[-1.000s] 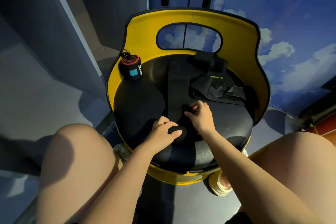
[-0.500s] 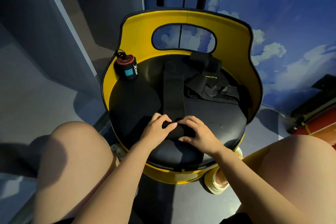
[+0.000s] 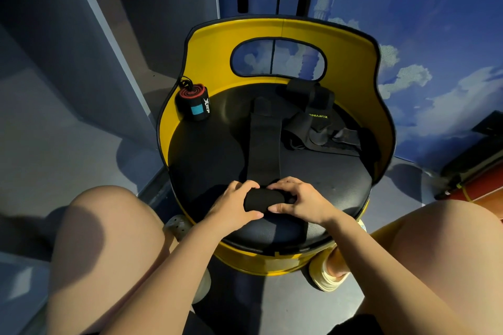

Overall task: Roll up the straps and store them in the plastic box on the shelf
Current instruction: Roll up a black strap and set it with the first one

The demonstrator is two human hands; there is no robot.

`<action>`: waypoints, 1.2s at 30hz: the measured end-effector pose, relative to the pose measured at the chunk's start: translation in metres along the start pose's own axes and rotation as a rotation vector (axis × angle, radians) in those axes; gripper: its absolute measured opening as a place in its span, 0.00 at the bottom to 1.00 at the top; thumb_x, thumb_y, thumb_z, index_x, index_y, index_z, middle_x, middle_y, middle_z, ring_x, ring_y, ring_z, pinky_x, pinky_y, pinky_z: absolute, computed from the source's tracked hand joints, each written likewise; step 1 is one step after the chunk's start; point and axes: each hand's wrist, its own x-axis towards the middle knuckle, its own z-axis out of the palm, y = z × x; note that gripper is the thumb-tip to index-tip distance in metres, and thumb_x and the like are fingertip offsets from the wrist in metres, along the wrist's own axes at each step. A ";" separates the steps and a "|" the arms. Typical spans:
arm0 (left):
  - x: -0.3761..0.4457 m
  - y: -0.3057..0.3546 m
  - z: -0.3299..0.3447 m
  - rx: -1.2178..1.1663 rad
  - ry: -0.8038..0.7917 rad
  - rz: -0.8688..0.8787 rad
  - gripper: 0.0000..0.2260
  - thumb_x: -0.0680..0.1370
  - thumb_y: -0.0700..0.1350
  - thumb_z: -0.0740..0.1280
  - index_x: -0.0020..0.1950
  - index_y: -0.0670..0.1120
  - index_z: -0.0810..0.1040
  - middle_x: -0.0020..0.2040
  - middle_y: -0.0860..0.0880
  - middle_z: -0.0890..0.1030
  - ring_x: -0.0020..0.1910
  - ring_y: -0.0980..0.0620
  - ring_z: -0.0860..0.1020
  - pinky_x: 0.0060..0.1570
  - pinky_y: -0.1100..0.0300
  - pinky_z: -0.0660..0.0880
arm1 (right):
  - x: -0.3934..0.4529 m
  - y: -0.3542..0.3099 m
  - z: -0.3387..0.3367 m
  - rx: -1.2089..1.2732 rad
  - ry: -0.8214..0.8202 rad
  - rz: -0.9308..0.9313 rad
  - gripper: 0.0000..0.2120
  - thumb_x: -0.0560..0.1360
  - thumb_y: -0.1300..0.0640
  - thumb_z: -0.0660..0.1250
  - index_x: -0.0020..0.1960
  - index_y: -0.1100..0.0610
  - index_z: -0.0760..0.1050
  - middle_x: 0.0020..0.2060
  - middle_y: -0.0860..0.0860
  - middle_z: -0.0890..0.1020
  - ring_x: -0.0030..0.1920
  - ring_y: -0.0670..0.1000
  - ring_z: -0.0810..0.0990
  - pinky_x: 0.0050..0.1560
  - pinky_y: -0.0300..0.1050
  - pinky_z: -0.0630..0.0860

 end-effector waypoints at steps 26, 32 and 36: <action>0.012 -0.001 0.005 -0.431 0.097 -0.035 0.17 0.75 0.48 0.68 0.63 0.51 0.70 0.58 0.53 0.72 0.58 0.54 0.70 0.52 0.63 0.65 | -0.008 -0.020 0.020 0.063 0.348 0.151 0.22 0.75 0.46 0.66 0.65 0.55 0.73 0.57 0.49 0.77 0.60 0.48 0.74 0.55 0.33 0.66; 0.010 -0.002 0.010 -0.460 0.224 0.051 0.20 0.74 0.43 0.70 0.64 0.53 0.70 0.65 0.52 0.69 0.60 0.59 0.67 0.55 0.67 0.64 | 0.004 -0.023 0.008 0.176 0.325 0.278 0.20 0.75 0.45 0.66 0.62 0.55 0.75 0.50 0.49 0.76 0.52 0.47 0.74 0.51 0.36 0.66; 0.017 -0.005 0.008 -0.562 0.206 -0.014 0.18 0.77 0.45 0.67 0.65 0.54 0.70 0.68 0.51 0.70 0.68 0.52 0.66 0.60 0.63 0.63 | 0.009 -0.025 0.005 0.262 0.321 0.326 0.19 0.74 0.43 0.67 0.58 0.55 0.77 0.47 0.48 0.77 0.49 0.47 0.75 0.44 0.35 0.68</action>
